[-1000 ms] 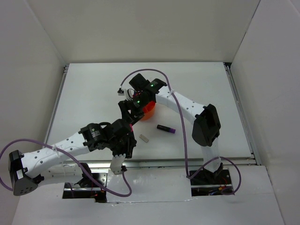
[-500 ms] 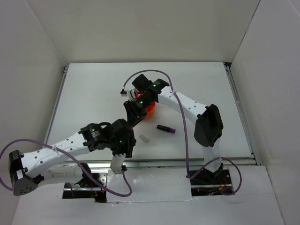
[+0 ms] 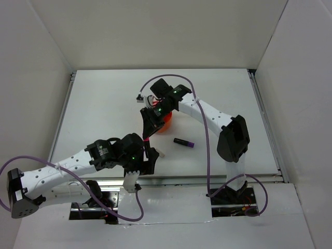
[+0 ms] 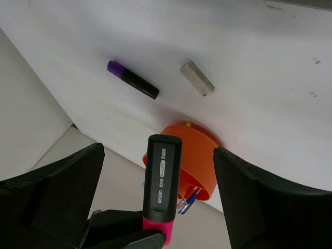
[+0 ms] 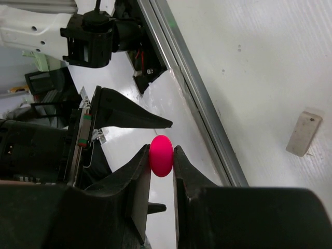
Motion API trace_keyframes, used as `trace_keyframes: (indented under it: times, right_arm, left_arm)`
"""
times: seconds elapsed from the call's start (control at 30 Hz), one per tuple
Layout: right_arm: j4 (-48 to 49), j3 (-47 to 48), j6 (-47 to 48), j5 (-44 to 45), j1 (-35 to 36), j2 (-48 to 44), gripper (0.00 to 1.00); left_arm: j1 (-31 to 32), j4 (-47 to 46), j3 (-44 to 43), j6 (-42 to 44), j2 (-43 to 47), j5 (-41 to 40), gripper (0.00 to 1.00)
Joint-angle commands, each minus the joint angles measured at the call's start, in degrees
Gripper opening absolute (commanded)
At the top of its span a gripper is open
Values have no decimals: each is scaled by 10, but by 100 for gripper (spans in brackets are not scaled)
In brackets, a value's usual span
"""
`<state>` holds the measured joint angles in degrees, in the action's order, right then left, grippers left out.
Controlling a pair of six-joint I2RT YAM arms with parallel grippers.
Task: Sort the stationery into containers
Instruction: Place the pen in the storage box.
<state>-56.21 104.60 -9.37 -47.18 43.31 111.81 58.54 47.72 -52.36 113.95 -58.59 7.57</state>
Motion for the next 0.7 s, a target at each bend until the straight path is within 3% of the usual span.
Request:
trace_keyframes:
  times: [0.0,0.17,0.27,0.37,0.47,0.5,0.57,0.67]
  right_arm:
    - [7,10,-2,-6,-17,-45,0]
    - [4,37,3,21,-64,-44,0]
    - [5,61,-2,34,-128,-48,0]
    - [12,63,-16,27,-199,-64,0]
    - [42,42,-23,31,-260,-94,0]
    - [67,22,-33,35,-272,-116,0]
    - [99,-17,-49,48,-308,-142,0]
    - [193,-112,-82,87,-335,-213,0]
  left_arm:
    - [5,4,-15,372,16,37,99]
    - [7,18,-15,342,48,92,99]
    - [9,-11,-9,263,74,110,99]
    - [17,-74,-14,107,92,96,99]
    - [32,-149,-41,-104,85,43,99]
    - [33,-163,-53,-216,79,24,99]
    - [34,-183,-97,-323,50,-38,99]
    - [13,-172,-170,-578,2,-94,99]
